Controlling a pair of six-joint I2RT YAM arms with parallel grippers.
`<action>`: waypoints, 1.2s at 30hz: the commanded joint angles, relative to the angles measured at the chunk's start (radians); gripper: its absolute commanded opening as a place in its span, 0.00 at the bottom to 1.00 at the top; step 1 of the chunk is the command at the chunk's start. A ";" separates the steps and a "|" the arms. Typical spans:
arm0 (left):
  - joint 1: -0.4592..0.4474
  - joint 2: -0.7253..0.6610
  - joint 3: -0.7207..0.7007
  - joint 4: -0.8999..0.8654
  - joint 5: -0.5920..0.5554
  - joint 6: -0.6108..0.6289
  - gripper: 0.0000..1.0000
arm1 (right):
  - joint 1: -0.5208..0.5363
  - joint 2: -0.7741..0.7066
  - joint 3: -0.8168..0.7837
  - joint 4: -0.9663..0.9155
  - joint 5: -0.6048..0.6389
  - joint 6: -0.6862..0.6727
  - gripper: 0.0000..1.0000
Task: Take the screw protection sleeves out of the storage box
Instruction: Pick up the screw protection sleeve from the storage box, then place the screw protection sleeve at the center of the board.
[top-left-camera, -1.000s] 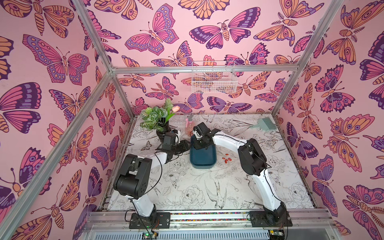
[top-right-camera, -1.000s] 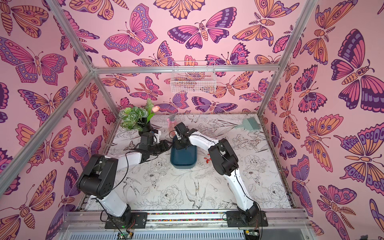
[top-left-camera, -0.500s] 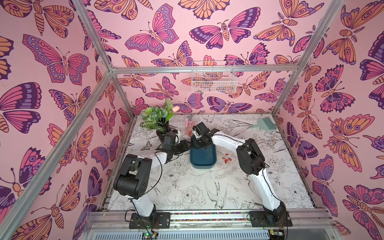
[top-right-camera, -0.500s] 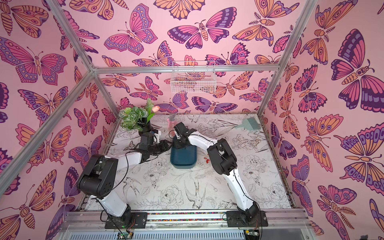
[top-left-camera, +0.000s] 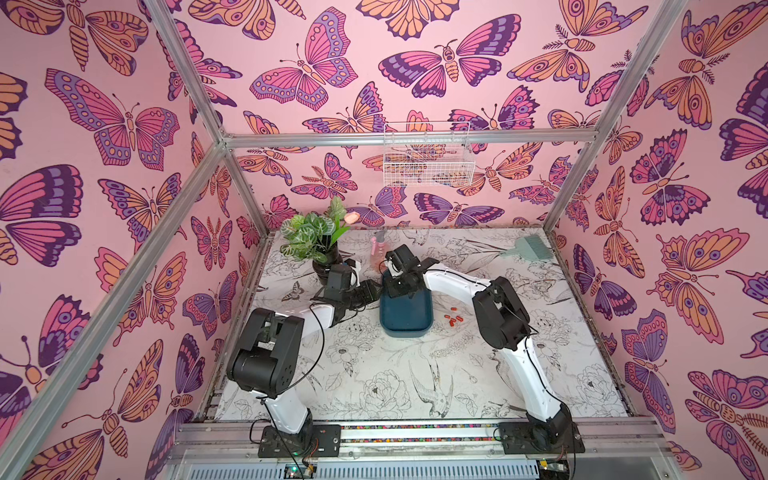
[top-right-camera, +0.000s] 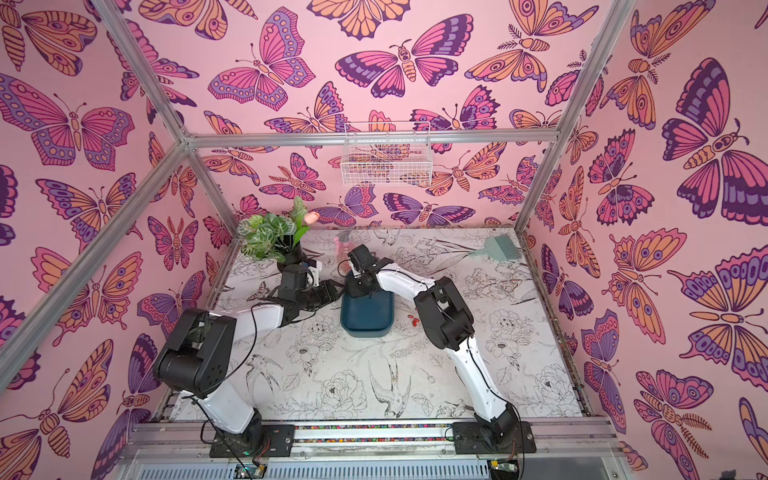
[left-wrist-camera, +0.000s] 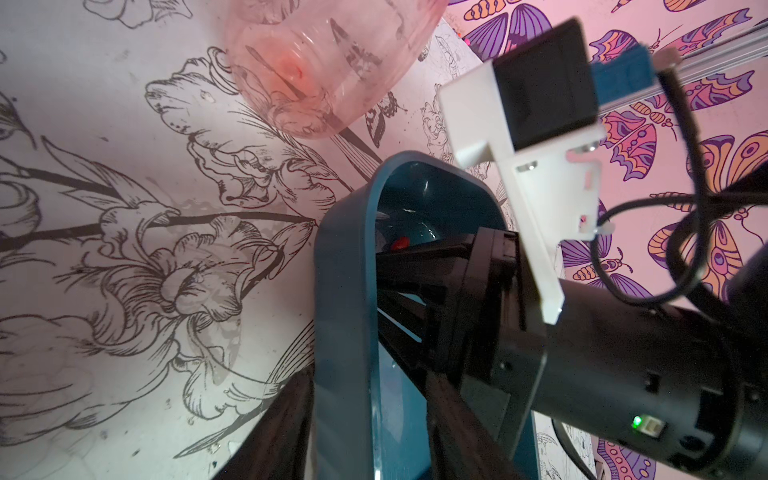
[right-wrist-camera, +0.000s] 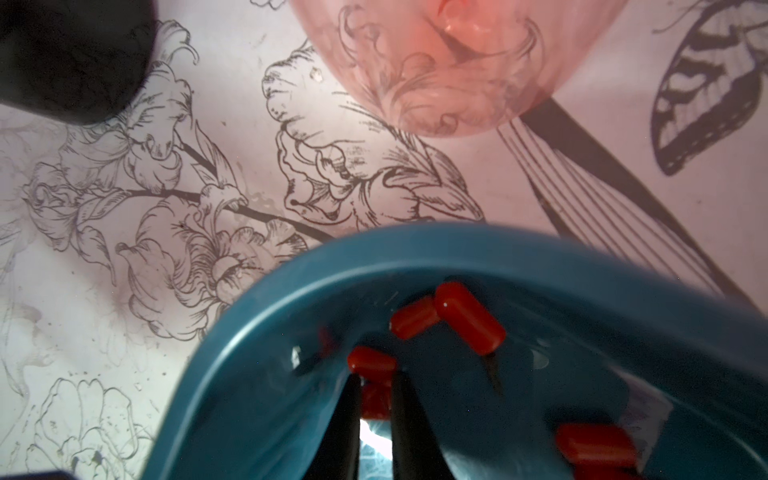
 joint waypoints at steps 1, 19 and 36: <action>0.006 0.019 0.000 0.011 0.022 0.001 0.49 | 0.005 -0.059 -0.053 -0.011 0.004 0.010 0.13; 0.007 0.016 -0.002 0.011 0.020 0.002 0.49 | 0.005 -0.194 -0.155 0.006 0.016 -0.009 0.06; 0.007 0.017 -0.002 0.011 0.022 0.001 0.49 | -0.007 -0.460 -0.338 -0.028 0.071 -0.027 0.02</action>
